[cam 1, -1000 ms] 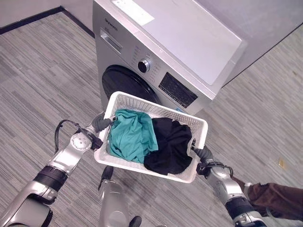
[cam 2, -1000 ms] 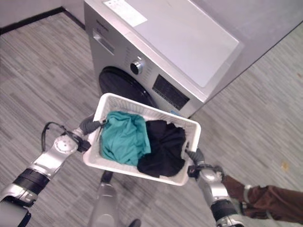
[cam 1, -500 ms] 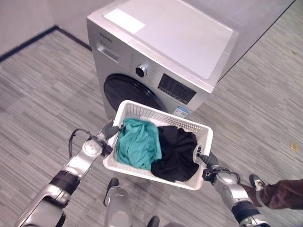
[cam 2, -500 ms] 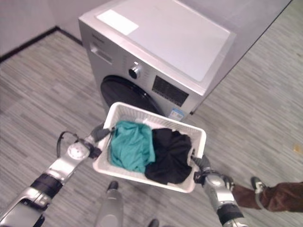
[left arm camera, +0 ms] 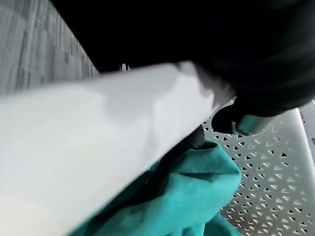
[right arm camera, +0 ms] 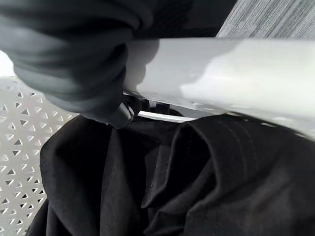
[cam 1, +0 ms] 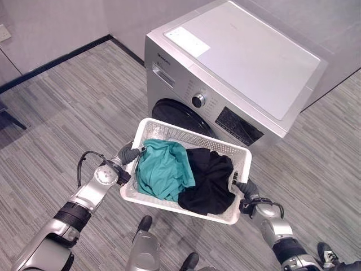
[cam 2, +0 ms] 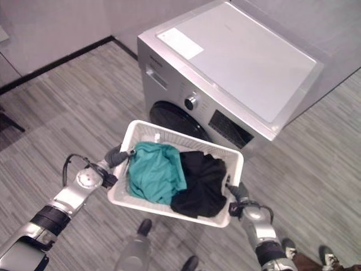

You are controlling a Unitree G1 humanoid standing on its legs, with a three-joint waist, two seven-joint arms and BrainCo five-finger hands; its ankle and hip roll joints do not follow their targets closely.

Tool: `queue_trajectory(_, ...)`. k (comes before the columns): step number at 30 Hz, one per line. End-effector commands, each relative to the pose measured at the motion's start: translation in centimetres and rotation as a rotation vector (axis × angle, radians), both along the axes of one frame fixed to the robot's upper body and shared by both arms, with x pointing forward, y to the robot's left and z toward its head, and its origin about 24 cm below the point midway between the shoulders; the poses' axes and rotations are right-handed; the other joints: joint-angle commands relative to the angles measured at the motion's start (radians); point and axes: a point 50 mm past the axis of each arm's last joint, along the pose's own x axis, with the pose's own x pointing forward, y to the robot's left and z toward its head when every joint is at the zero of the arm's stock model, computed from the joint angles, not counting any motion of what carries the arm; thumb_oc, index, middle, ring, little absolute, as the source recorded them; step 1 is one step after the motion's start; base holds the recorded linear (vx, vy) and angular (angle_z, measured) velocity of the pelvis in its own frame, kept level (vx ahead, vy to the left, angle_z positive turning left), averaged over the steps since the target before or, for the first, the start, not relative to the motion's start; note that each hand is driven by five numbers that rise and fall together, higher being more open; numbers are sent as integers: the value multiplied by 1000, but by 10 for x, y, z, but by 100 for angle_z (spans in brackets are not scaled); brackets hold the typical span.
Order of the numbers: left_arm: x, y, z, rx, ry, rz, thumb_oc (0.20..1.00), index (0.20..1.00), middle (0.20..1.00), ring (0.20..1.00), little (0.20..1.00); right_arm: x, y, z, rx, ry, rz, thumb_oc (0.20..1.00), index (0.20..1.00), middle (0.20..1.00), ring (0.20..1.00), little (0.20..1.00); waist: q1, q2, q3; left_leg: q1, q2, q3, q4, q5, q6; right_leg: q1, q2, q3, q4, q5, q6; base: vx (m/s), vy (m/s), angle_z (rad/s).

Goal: Grab the laundry basket,head to the washer,open it,put in the laundry and shut it.

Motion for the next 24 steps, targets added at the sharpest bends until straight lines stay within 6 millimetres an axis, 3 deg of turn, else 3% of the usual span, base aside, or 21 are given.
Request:
queue_trajectory(1,14,-21,38,-63,-155,-103,200,200,200,200,200,-10,-10,1,41,-51,5,200,200,200,200,200,39,1,-117,131,91,15,-144,-7,34,-75,-71,-22,108,-40,55,-8,-20,17)
queue_trajectory(11,19,-25,43,-21,-160,-129,200,200,200,200,200,-18,-7,-8,93,-30,-27,200,200,200,200,200,52,-46,-137,95,112,-28,-153,6,18,-67,-30,-62,82,-42,51,-3,-39,13)
queue_trajectory(24,20,-35,44,-38,-170,-153,200,200,200,200,200,-16,2,-7,93,-41,16,200,200,200,200,200,42,-43,-144,97,120,-31,-160,10,12,-63,-14,-61,74,-42,48,-1,-6,2)
